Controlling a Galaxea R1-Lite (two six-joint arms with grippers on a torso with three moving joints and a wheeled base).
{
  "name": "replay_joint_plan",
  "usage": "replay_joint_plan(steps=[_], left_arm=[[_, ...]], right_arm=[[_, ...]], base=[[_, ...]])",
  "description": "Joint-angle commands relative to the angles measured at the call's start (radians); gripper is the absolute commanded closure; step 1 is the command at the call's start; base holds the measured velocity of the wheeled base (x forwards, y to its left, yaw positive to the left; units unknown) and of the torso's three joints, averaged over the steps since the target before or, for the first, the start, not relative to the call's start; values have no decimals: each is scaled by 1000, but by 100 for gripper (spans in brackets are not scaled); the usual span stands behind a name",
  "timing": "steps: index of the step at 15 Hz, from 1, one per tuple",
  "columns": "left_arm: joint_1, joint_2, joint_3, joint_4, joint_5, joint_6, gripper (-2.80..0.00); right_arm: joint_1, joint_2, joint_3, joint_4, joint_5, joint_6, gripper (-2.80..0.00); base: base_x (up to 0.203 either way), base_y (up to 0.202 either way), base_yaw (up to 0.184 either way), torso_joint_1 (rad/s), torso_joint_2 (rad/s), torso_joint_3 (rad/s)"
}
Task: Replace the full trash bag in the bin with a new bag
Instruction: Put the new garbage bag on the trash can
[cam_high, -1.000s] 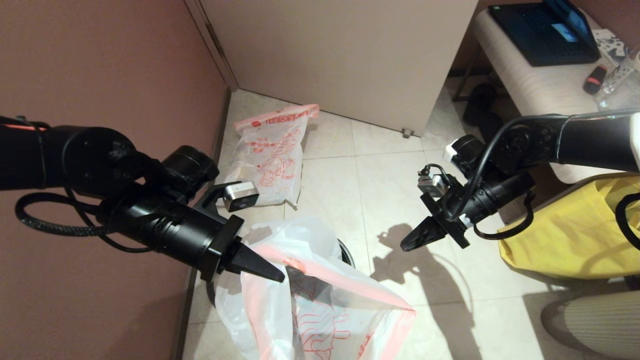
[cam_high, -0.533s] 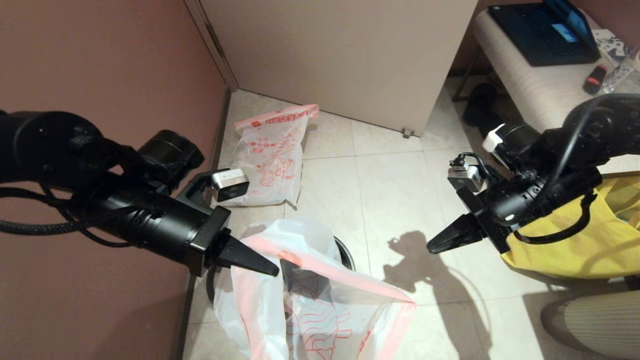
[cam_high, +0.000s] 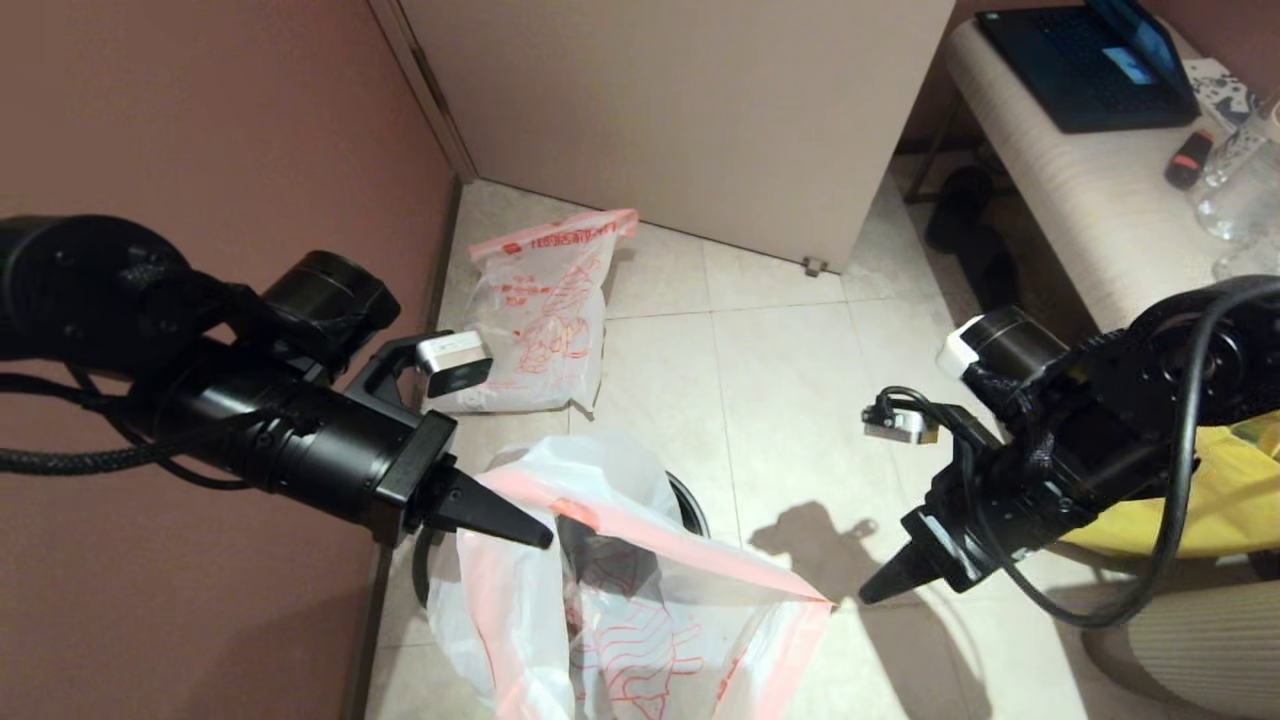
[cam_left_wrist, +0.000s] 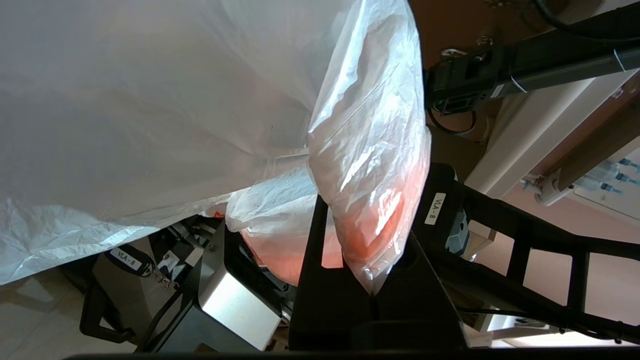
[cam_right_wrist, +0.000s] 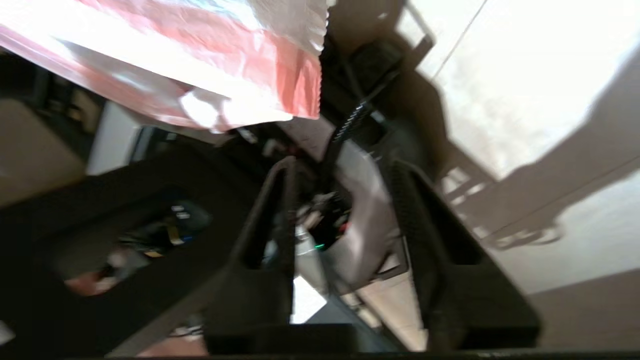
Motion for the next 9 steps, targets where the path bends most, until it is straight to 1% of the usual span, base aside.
replay_joint_plan(steps=[1,5,7,9], left_arm=[[1,18,1,-8,-5,0,0],[16,47,6,-24,-5,0,0],[20,62,4,-27,-6,-1,0],[20,65,10,-30,-9,-1,0]], right_arm=[[3,-16,77,-83,-30,-74,-280],[0,-55,222,-358,-89,-191,-280],[-4,-47,285,-511,-110,-269,-280],[0,-27,329,-684,-112,-303,-280]], base=[[0,0,0,0,0,0],[0,0,0,0,0,0],[0,0,0,0,0,0],[0,0,0,0,0,0]])
